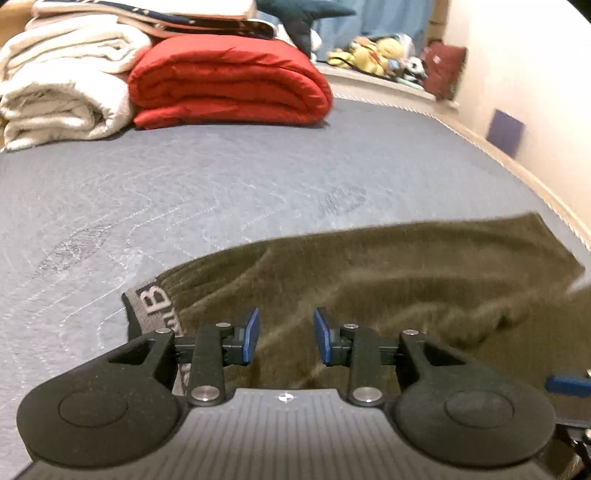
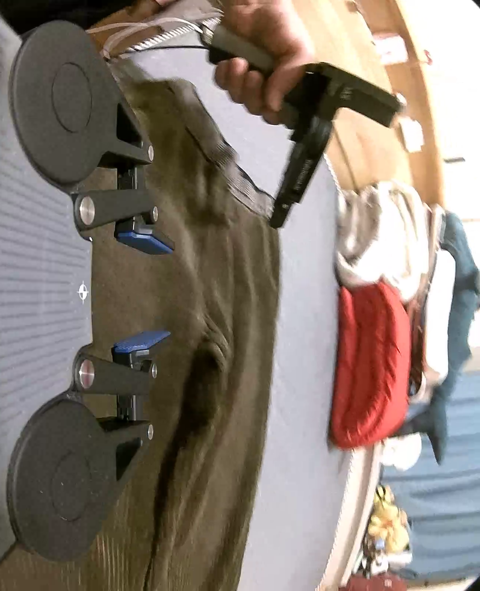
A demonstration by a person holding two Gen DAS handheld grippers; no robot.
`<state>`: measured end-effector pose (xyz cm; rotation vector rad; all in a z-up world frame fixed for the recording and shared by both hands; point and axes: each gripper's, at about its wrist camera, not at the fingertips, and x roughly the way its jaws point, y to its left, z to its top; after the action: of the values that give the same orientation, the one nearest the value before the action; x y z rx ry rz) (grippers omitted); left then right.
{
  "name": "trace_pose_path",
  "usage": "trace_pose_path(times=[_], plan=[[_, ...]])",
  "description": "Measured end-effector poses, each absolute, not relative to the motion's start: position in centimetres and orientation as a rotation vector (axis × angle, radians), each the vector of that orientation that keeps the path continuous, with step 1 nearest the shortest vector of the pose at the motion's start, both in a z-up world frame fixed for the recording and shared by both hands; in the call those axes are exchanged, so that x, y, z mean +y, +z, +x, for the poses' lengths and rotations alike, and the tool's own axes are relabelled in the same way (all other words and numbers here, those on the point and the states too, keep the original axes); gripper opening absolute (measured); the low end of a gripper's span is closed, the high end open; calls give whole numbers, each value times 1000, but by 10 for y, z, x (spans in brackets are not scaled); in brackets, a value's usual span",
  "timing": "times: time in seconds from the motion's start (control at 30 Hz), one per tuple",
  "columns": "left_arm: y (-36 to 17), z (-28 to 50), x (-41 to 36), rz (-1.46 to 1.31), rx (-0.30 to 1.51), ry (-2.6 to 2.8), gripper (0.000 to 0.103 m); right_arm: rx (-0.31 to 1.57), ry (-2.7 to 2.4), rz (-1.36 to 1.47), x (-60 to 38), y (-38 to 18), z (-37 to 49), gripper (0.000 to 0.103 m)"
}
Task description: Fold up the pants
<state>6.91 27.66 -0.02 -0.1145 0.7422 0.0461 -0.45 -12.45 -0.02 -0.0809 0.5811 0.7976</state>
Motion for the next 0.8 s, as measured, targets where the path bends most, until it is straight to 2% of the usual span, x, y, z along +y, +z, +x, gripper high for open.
trace_pose_path(times=[0.13, 0.4, 0.47, 0.57, 0.63, 0.7, 0.8], plan=[[1, 86, 276, -130, 714, 71, 25, 594, 727, -34, -138, -5, 11, 48], [-14, 118, 300, -229, 718, 137, 25, 624, 652, -6, -148, -13, 37, 48], [-20, 131, 311, -273, 743, 165, 28, 613, 651, 7, -151, -8, 42, 48], [-24, 158, 327, -315, 761, 209, 50, 608, 658, 27, -155, -1, 46, 49], [-28, 180, 329, -243, 776, 201, 71, 605, 670, 33, -156, 3, 47, 49], [-38, 200, 327, -154, 831, 151, 80, 598, 683, 31, -159, 7, 48, 50], [-58, 218, 328, -97, 898, 105, 83, 594, 684, 27, -165, 9, 47, 50]])
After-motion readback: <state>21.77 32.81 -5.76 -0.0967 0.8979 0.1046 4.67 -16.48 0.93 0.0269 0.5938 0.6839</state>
